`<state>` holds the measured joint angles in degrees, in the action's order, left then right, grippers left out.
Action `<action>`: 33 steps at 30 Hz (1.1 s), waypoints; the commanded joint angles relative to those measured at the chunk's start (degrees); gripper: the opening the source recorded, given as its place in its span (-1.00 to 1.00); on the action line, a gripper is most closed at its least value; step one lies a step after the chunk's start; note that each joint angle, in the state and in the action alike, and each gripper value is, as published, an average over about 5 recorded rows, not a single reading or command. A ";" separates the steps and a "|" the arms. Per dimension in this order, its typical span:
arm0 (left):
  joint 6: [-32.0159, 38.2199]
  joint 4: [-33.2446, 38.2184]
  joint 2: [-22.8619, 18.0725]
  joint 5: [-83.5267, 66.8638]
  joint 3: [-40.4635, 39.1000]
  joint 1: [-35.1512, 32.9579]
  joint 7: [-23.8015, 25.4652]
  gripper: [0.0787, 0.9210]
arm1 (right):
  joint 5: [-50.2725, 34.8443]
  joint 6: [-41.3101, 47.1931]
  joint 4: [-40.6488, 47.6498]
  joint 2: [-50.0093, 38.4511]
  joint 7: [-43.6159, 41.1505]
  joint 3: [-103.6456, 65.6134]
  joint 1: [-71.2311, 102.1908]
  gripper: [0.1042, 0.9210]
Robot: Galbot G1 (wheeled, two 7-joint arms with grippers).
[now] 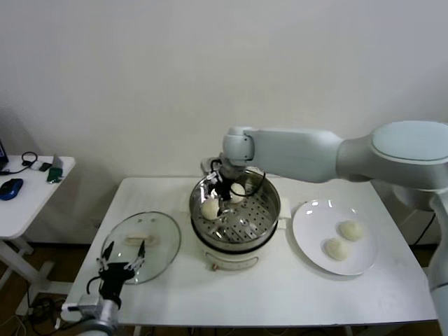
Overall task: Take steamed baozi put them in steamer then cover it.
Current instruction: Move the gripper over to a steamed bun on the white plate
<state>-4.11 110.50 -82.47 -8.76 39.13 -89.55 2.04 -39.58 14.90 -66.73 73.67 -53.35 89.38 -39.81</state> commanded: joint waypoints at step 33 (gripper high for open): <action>-0.26 0.09 -0.63 1.01 -0.49 -0.29 0.20 0.77 | 22.57 0.45 -6.70 -39.70 1.85 -1.15 16.68 0.76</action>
<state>-4.45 110.68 -83.06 -7.85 38.63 -89.78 2.28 -22.69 14.03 -74.64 35.99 -54.28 94.17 -33.16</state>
